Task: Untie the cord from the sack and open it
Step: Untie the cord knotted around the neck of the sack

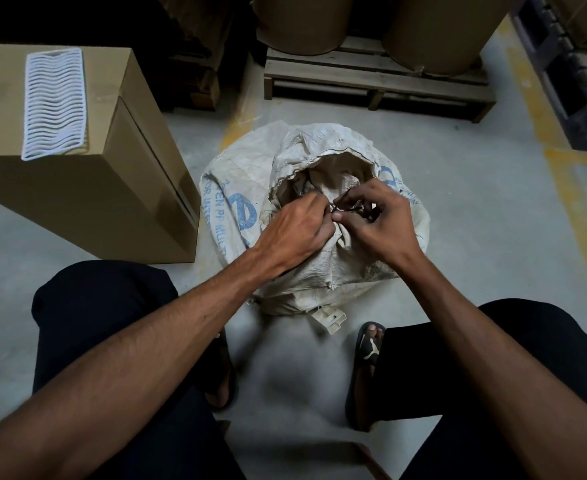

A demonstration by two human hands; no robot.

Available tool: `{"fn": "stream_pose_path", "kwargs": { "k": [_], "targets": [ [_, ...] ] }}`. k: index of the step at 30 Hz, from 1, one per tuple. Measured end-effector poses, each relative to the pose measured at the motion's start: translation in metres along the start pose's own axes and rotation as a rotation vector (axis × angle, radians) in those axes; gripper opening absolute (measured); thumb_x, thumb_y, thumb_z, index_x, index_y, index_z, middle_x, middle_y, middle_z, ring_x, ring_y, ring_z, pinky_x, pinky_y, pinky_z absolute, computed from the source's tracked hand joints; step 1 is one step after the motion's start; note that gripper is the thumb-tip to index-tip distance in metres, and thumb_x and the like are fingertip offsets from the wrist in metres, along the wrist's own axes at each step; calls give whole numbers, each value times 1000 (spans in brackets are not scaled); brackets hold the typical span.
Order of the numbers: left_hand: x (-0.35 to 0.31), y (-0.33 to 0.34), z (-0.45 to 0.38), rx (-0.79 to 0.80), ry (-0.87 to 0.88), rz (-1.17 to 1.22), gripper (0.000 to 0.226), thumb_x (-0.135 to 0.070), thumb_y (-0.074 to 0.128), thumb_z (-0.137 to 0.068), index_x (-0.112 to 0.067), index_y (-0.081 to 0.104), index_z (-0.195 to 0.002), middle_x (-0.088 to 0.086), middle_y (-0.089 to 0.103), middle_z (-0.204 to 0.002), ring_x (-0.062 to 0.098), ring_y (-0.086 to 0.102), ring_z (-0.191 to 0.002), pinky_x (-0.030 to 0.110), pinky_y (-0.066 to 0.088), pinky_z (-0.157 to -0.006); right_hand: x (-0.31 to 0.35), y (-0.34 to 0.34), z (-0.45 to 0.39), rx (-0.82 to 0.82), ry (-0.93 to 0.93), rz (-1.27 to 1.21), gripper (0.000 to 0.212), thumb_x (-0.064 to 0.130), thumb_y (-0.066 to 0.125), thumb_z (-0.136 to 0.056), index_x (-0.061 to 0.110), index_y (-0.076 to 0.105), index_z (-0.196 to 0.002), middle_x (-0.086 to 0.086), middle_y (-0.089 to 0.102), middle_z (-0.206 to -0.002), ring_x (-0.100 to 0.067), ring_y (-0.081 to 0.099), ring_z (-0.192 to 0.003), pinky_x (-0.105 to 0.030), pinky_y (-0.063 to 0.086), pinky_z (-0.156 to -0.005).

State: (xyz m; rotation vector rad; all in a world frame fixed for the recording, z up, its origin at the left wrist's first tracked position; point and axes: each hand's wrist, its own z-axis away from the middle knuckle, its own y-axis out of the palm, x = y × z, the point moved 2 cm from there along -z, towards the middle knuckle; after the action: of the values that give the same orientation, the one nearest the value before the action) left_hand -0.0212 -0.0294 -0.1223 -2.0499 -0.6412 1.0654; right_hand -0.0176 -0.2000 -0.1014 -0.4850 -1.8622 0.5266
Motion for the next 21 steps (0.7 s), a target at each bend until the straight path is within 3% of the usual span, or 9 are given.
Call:
{"fn": "stream_pose_path", "kwargs": {
  "k": [3, 6, 13, 17, 21],
  "targets": [
    [-2, -6, -2, -33, 30, -21, 16, -14, 55, -98, 1, 58, -93, 13, 55, -82, 25, 51, -65, 40, 44, -55, 7, 0, 4, -106, -58, 30, 14, 9, 88, -75, 7, 77, -82, -3, 66, -83, -8, 62, -76, -17, 44, -65],
    [-4, -9, -4, -45, 62, -28, 15, -13, 57, -97, 2, 58, -94, 14, 55, -82, 27, 54, -64, 39, 44, -55, 11, -1, 7, -139, -111, 27, 12, 5, 87, -76, 7, 79, -84, -4, 66, -83, -10, 61, -76, -20, 46, -65],
    [-2, -8, 4, -11, 84, -54, 14, -13, 57, -94, 1, 58, -90, 16, 55, -78, 29, 53, -61, 37, 41, -53, 7, 3, 6, 47, -36, 18, 18, 9, 83, -78, 17, 79, -95, 1, 64, -94, -14, 63, -87, -32, 52, -76],
    [-2, -9, 4, -6, 97, -64, 11, -9, 62, -93, 1, 59, -91, 15, 55, -78, 28, 53, -59, 34, 40, -53, 4, 3, 2, 96, -39, 110, 14, 13, 79, -79, 19, 75, -91, 8, 58, -93, -11, 58, -81, -39, 52, -71],
    [1, -7, 1, -1, 93, -76, 11, -9, 62, -93, 1, 58, -90, 15, 54, -78, 29, 53, -61, 39, 43, -55, 7, 6, 3, 140, -110, 288, 23, 25, 74, -88, 15, 68, -108, 2, 54, -102, -17, 57, -86, -41, 52, -69]
  ]
}}
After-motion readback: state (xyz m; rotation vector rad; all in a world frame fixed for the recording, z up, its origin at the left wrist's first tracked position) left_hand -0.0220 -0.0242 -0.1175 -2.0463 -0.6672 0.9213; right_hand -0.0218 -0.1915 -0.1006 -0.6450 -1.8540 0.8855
